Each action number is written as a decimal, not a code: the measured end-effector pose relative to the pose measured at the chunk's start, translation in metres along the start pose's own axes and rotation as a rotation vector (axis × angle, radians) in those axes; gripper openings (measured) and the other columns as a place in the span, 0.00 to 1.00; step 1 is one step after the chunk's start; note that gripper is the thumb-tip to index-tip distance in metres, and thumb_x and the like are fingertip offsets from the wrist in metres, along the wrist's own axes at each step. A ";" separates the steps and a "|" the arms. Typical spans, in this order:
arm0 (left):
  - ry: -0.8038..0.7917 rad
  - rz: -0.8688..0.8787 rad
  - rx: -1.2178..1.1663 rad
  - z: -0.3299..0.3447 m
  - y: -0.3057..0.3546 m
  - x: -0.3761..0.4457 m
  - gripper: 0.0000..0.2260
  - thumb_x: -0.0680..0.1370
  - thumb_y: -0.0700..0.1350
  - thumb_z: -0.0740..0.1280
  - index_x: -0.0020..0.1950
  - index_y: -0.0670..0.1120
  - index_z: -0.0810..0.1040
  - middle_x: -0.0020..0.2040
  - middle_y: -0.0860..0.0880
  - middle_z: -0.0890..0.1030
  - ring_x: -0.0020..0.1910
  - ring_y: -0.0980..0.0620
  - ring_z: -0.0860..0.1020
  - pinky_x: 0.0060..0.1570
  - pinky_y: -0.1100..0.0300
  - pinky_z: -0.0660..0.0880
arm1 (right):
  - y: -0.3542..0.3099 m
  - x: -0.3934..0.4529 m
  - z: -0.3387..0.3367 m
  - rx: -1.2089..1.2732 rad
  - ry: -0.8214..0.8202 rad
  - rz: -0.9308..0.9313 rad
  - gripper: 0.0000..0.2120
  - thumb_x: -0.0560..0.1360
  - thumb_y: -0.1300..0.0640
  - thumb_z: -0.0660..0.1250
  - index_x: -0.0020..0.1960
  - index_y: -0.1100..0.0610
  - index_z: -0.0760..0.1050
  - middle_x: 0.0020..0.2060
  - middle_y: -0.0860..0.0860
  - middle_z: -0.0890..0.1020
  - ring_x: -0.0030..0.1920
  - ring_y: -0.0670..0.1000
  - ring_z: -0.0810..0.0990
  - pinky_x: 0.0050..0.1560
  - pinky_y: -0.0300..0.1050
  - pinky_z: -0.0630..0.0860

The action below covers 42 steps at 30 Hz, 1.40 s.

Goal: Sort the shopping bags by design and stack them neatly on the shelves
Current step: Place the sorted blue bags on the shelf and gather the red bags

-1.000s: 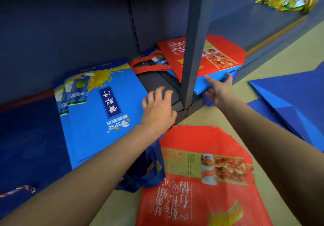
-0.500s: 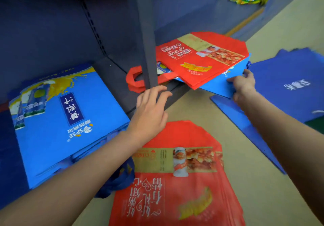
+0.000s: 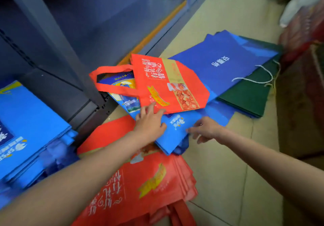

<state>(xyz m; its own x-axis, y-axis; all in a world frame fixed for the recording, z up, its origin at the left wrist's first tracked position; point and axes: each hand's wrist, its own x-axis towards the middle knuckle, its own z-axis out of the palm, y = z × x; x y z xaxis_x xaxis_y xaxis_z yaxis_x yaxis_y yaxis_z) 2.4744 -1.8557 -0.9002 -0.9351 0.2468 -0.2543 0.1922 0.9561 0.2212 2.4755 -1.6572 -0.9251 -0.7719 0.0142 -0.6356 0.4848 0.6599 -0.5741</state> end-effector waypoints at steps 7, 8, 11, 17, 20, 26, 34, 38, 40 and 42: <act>-0.070 -0.190 0.011 0.041 -0.026 -0.024 0.27 0.77 0.48 0.62 0.74 0.52 0.57 0.73 0.45 0.56 0.71 0.42 0.57 0.66 0.48 0.62 | 0.000 0.027 -0.003 -0.281 0.202 -0.232 0.35 0.72 0.47 0.71 0.73 0.54 0.60 0.65 0.61 0.68 0.64 0.62 0.70 0.65 0.50 0.66; -0.059 -0.261 -0.083 0.041 -0.027 -0.023 0.27 0.77 0.47 0.62 0.74 0.51 0.58 0.73 0.44 0.56 0.70 0.41 0.58 0.65 0.48 0.62 | -0.003 0.033 0.001 -0.273 0.197 -0.219 0.36 0.72 0.46 0.70 0.74 0.52 0.58 0.66 0.61 0.66 0.65 0.63 0.69 0.66 0.52 0.65; -0.046 -0.506 -0.438 0.041 -0.024 -0.014 0.29 0.77 0.45 0.63 0.75 0.48 0.56 0.73 0.38 0.55 0.69 0.36 0.60 0.66 0.53 0.60 | -0.003 0.051 0.010 -0.273 0.220 -0.104 0.40 0.71 0.42 0.70 0.75 0.48 0.52 0.69 0.57 0.61 0.66 0.64 0.66 0.67 0.57 0.63; -0.049 -0.739 -0.690 0.055 -0.001 -0.005 0.30 0.77 0.48 0.64 0.76 0.48 0.55 0.68 0.37 0.62 0.66 0.36 0.66 0.66 0.51 0.64 | 0.007 0.064 0.017 -0.450 0.198 -0.064 0.52 0.63 0.37 0.74 0.76 0.42 0.45 0.73 0.55 0.51 0.66 0.65 0.64 0.64 0.58 0.62; -0.018 -0.757 -0.730 0.060 -0.003 -0.005 0.30 0.77 0.47 0.65 0.76 0.47 0.55 0.68 0.37 0.63 0.68 0.38 0.65 0.66 0.53 0.63 | 0.009 0.069 0.016 -0.331 0.231 -0.131 0.51 0.64 0.40 0.75 0.76 0.47 0.49 0.70 0.56 0.54 0.65 0.65 0.65 0.65 0.58 0.65; 0.123 -0.777 -0.913 0.050 -0.034 -0.007 0.30 0.74 0.36 0.62 0.75 0.50 0.60 0.66 0.38 0.68 0.59 0.40 0.73 0.56 0.51 0.71 | 0.011 0.053 0.015 -0.348 0.255 -0.178 0.44 0.69 0.41 0.71 0.75 0.55 0.52 0.65 0.58 0.60 0.58 0.62 0.74 0.58 0.52 0.71; 0.066 -0.219 -0.832 0.006 -0.052 -0.101 0.41 0.73 0.33 0.69 0.72 0.64 0.50 0.65 0.51 0.66 0.66 0.42 0.71 0.66 0.49 0.67 | -0.024 0.020 0.026 0.067 0.036 -0.190 0.38 0.68 0.46 0.74 0.71 0.55 0.61 0.63 0.54 0.71 0.61 0.54 0.73 0.53 0.43 0.76; 0.117 -0.128 -0.990 -0.029 -0.064 -0.138 0.39 0.72 0.37 0.68 0.60 0.78 0.55 0.67 0.51 0.71 0.56 0.47 0.79 0.57 0.45 0.75 | -0.068 0.003 0.063 0.084 -0.092 -0.301 0.46 0.63 0.38 0.75 0.74 0.49 0.58 0.68 0.53 0.68 0.67 0.53 0.69 0.66 0.54 0.69; 0.187 -0.144 -1.130 -0.050 -0.074 -0.155 0.37 0.76 0.29 0.63 0.64 0.71 0.58 0.64 0.53 0.73 0.46 0.56 0.81 0.49 0.57 0.79 | -0.088 -0.004 0.080 0.144 -0.082 -0.328 0.46 0.63 0.37 0.74 0.74 0.47 0.57 0.70 0.52 0.64 0.69 0.53 0.66 0.69 0.55 0.66; 0.294 -0.217 -1.217 -0.071 -0.089 -0.176 0.34 0.77 0.27 0.60 0.69 0.64 0.59 0.54 0.58 0.76 0.37 0.62 0.79 0.39 0.67 0.78 | -0.108 -0.013 0.097 0.266 -0.028 -0.309 0.49 0.59 0.33 0.74 0.73 0.47 0.58 0.70 0.52 0.65 0.68 0.53 0.67 0.68 0.56 0.66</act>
<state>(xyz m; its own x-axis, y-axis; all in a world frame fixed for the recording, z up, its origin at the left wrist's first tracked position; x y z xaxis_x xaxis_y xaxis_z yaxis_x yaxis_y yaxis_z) 2.6004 -1.9956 -0.8080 -0.9735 -0.0899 -0.2104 -0.2232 0.1711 0.9596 2.4730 -1.8017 -0.9044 -0.8882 -0.1773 -0.4239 0.3239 0.4126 -0.8514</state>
